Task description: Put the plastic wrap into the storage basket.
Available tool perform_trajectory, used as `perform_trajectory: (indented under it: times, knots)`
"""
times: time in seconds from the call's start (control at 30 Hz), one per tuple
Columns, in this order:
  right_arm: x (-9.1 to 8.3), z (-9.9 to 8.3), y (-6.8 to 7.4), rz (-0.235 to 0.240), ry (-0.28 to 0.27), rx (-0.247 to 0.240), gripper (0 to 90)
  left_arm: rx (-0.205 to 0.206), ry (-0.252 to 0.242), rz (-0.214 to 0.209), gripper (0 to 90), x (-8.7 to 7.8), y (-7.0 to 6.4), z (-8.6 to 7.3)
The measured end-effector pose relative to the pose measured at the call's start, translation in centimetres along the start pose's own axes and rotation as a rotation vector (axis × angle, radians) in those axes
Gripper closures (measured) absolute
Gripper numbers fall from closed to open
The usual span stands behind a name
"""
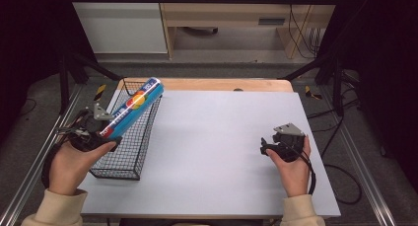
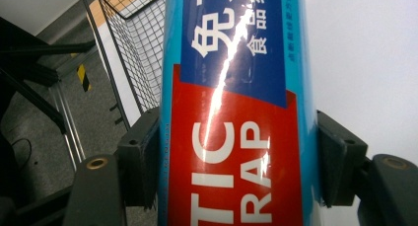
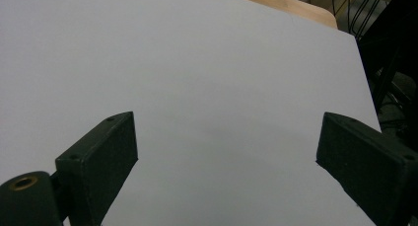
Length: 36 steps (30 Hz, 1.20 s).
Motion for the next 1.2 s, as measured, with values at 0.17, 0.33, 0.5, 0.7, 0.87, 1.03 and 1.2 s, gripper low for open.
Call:
perform_trajectory:
  times: [0.17, 0.33, 0.5, 0.7, 0.87, 1.03, 1.2]
  knots:
    - [0.0, -0.1, -0.1, 0.012, 0.005, 0.018, 8.1, -0.028, 0.017, -0.02, 32.0, 0.6, 0.1, -0.6]
    - [0.0, -0.1, -0.1, 0.011, 0.001, 0.017, 8.2, -0.038, 0.028, -0.02, 32.0, 1.0, 0.2, -1.0]
    - [0.0, -0.1, -0.1, 0.01, 0.001, 0.015, 8.2, -0.048, 0.031, -0.017, 32.0, 1.2, 0.1, -1.2]
    - [0.0, -0.1, -0.1, 0.014, 0.002, 0.026, 8.3, -0.055, 0.031, -0.018, 32.0, 1.4, -0.1, -1.4]
    - [0.0, -0.1, -0.1, 0.016, 0.001, 0.025, 8.3, -0.055, 0.038, -0.015, 32.0, 1.5, -0.1, -1.4]
    - [0.0, -0.1, -0.1, 0.015, -0.002, 0.021, 8.2, -0.064, 0.044, -0.017, 32.0, 1.8, -0.2, -1.7]
    - [0.0, 0.0, -0.1, 0.012, -0.004, 0.02, 8.2, -0.067, 0.05, -0.014, 32.0, 2.1, -0.2, -1.9]
Point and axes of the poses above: each handheld gripper's, and its own axes: x roughly forward along the jaws, z roughly out of its top, y roughly to its left, the point moved 3 cm from there along x, roughly forward along the jaws, and after that the axes turned 9 degrees about y, right-handed, at the moved point
